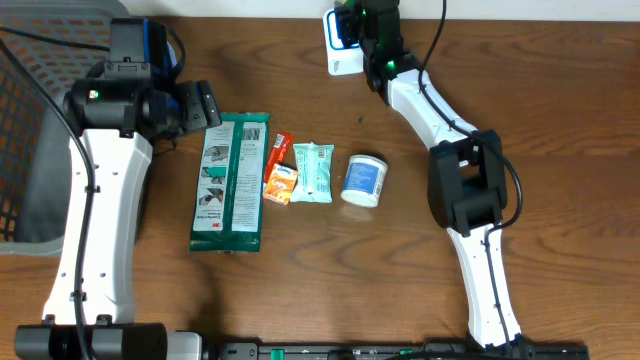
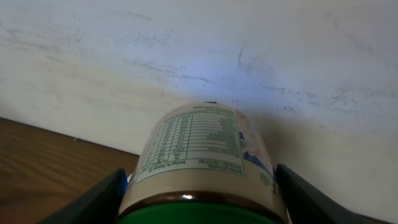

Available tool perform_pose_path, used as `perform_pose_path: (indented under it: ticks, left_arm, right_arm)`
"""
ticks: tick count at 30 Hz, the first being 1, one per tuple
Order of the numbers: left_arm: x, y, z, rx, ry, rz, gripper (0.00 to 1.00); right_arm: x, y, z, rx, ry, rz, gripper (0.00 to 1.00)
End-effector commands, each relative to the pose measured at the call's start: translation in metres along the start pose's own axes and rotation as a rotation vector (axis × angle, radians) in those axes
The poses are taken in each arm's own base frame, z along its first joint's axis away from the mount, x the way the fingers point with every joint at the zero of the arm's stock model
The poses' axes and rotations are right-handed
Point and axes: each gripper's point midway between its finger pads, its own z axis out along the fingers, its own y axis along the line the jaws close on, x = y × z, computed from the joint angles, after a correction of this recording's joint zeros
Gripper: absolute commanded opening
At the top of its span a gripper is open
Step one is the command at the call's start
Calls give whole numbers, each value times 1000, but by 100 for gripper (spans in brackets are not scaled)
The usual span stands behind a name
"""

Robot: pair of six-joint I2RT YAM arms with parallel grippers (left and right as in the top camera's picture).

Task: Scan the item barcode
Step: 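Carry the jar to the white scanner and hold its label there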

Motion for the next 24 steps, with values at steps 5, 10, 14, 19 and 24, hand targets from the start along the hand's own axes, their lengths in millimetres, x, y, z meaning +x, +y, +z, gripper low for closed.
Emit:
perform_pose_path:
  ticks: [5,10,14,19,24]
  left_arm:
    - [1,0,3,2,12,3,88]
    - [1,0,3,2,12,3,88]
    - [1,0,3,2,12,3,88]
    - [1,0,3,2,12,3,88]
    - [1,0,3,2,12,3,88]
  right_arm:
    - [-17,-1,-3,-10,-36,83,1]
    - [-13,0,-2,-11,-30,82,1]
    - [-8,-1,0,-9,-17,81,1]
    - [-13,-1,-1,-10,-37,82,1]
    - [-20,0,-2,-14,-59,84,1]
